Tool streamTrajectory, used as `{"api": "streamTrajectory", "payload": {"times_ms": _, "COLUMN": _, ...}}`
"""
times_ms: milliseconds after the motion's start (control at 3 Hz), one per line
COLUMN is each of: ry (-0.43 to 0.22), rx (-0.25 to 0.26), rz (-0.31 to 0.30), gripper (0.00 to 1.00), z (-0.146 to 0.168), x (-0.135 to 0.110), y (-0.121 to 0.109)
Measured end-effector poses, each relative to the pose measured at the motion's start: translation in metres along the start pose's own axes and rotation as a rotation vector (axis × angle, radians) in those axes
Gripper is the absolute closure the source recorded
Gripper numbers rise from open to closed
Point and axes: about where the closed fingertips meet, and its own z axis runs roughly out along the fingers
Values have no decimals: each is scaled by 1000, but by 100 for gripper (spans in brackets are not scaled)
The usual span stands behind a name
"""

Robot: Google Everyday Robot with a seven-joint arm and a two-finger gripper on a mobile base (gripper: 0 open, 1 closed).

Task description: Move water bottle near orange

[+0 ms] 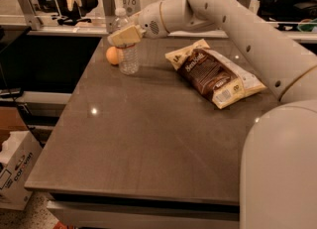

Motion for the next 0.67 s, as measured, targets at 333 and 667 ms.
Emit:
{"api": "streamTrajectory", "payload": {"times_ms": 333, "ry": 0, "rx": -5, "rz": 0, "gripper": 0, "z": 3, "x": 0, "y": 1}}
{"api": "streamTrajectory", "payload": {"times_ms": 667, "ry": 0, "rx": -5, "rz": 0, "gripper": 0, "z": 3, "x": 0, "y": 1}}
